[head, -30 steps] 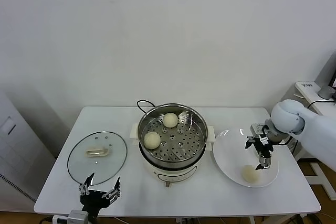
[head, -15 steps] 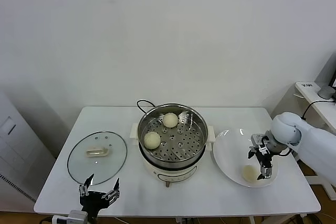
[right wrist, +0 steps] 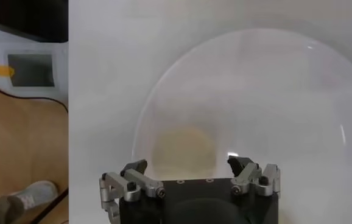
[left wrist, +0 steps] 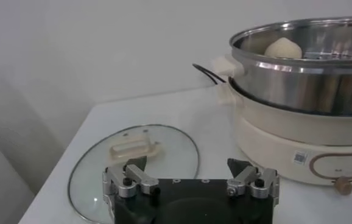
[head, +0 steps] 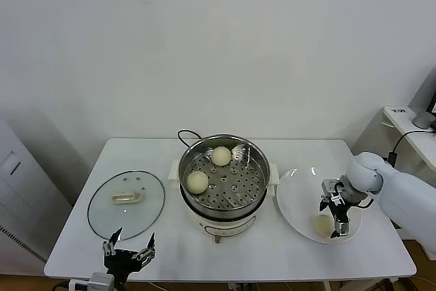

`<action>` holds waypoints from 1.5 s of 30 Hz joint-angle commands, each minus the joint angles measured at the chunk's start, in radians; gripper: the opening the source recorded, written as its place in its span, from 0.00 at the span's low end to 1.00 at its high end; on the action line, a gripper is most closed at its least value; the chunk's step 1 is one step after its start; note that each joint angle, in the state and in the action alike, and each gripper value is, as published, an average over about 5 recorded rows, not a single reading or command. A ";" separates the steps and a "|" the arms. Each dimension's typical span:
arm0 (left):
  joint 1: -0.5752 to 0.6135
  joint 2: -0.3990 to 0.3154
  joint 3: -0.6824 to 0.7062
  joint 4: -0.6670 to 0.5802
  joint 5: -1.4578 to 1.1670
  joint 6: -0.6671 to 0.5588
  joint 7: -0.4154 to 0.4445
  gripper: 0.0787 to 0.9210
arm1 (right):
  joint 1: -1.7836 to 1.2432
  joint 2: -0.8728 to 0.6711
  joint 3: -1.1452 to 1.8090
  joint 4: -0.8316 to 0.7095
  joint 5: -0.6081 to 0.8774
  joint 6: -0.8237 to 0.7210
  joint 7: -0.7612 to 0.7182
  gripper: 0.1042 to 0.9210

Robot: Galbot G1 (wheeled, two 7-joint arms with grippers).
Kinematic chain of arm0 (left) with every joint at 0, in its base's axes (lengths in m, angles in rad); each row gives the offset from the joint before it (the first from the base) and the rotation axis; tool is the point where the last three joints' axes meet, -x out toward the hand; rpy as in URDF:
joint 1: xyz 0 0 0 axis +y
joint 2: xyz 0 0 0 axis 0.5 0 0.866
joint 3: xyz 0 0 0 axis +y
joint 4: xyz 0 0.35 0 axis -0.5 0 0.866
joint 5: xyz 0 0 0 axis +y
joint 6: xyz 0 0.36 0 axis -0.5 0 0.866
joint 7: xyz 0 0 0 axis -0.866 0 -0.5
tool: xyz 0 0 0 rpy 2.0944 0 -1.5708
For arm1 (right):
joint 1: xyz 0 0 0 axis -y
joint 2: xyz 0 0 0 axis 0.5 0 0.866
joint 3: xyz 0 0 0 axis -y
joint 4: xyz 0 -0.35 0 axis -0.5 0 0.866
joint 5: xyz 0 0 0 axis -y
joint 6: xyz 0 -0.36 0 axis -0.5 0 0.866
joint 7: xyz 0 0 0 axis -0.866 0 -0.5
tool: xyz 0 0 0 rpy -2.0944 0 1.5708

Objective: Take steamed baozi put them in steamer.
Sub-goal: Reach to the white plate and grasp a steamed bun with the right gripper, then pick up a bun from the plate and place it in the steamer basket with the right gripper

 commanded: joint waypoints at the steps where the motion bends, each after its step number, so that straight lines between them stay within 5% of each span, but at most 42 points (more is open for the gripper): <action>1: -0.005 -0.017 0.000 0.005 0.000 0.004 0.003 0.88 | -0.015 0.016 0.011 -0.021 -0.009 0.000 0.001 0.88; 16: -0.012 -0.018 -0.001 0.011 0.000 0.008 0.005 0.88 | -0.008 0.026 0.009 -0.035 -0.009 -0.006 -0.003 0.85; 28: -0.025 -0.021 0.001 0.016 0.001 0.011 0.003 0.88 | 0.069 0.009 -0.011 -0.032 0.035 -0.021 -0.017 0.52; 37: -0.057 -0.031 0.010 0.027 0.011 0.013 -0.013 0.88 | 0.651 0.006 -0.430 -0.037 0.252 -0.055 -0.040 0.48; 45: -0.077 -0.036 0.011 0.031 0.043 0.008 -0.038 0.88 | 1.099 0.283 -0.746 -0.175 0.517 -0.058 -0.080 0.48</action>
